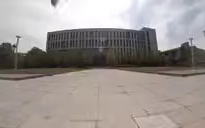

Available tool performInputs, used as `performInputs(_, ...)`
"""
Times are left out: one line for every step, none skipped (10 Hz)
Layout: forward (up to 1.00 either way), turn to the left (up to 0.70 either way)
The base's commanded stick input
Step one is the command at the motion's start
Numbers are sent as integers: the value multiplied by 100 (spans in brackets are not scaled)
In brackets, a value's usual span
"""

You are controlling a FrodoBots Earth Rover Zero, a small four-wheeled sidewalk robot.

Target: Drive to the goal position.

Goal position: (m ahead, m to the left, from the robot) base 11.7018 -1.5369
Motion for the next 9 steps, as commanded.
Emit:
performInputs(70,0)
performInputs(70,0)
performInputs(70,0)
performInputs(70,0)
performInputs(70,0)
performInputs(70,0)
performInputs(70,0)
performInputs(70,0)
performInputs(70,0)
